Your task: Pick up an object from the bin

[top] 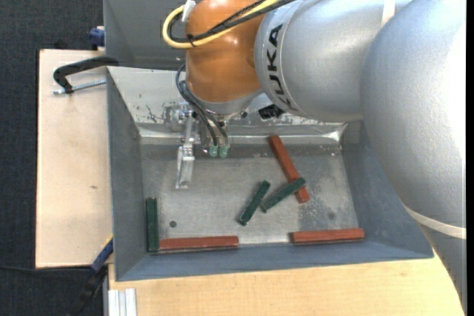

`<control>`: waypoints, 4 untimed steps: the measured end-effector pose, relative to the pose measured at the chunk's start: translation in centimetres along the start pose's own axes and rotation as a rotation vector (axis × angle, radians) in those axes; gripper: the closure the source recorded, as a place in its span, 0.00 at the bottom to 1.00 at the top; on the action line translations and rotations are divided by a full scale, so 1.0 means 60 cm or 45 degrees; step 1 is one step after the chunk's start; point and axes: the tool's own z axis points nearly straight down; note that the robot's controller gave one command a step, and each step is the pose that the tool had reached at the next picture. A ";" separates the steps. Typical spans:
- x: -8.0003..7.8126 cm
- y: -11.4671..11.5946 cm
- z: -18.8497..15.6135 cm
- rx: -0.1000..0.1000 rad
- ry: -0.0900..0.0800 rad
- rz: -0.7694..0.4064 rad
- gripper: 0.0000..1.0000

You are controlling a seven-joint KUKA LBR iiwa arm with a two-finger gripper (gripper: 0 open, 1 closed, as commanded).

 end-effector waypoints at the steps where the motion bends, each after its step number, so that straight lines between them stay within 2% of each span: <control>1: 0.000 0.000 0.000 0.000 0.000 0.000 0.00; 2: 0.000 0.000 0.000 0.000 0.000 0.000 0.00; 3: -0.003 -0.016 0.043 -0.002 -0.006 -0.178 0.00; 4: -0.003 -0.038 0.085 0.001 0.002 -0.312 0.00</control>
Offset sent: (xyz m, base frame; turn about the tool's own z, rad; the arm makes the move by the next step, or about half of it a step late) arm 0.0000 0.0000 0.0000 0.0000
